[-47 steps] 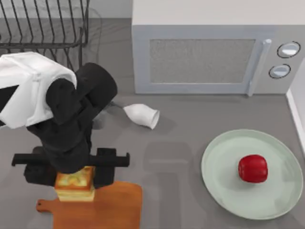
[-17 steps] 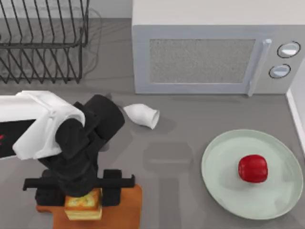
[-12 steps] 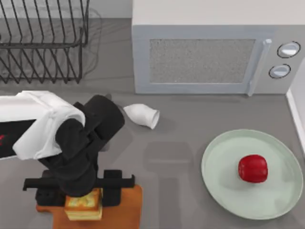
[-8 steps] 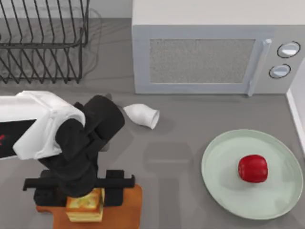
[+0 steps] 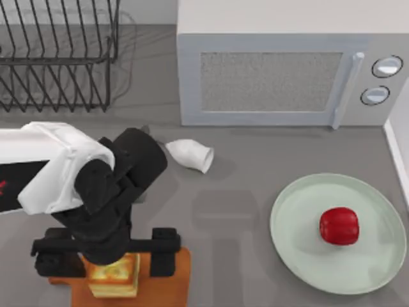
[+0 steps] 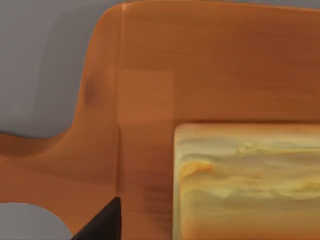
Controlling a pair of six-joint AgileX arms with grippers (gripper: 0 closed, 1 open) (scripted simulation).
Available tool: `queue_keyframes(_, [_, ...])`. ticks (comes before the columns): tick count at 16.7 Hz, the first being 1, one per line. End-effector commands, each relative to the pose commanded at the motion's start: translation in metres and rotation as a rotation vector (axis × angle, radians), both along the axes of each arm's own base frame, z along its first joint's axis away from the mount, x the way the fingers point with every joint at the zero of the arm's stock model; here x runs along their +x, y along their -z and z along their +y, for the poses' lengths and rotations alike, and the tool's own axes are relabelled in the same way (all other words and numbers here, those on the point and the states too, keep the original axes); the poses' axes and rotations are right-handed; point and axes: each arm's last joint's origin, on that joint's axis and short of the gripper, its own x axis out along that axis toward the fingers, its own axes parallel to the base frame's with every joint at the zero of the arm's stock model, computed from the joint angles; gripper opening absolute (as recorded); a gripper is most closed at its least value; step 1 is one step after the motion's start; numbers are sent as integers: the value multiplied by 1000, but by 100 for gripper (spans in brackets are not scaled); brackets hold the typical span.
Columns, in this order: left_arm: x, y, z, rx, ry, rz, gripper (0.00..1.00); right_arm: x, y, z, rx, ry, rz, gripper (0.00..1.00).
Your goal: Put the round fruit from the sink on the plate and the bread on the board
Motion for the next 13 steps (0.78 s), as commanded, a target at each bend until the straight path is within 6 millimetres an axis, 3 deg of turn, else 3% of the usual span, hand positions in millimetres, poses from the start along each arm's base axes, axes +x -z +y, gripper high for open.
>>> queue_keyframes(6, [2,-10,8,-44,-6,-67,100,0,0,0,0,0,0,100])
queue_keyframes(10, [-5,-29,38,-144,-14,-252,100,0,0,0,0,0,0,100])
queue_keyframes(13, [-23,-42,70,-216,-18,-453,100,0,0,0,0,0,0,100])
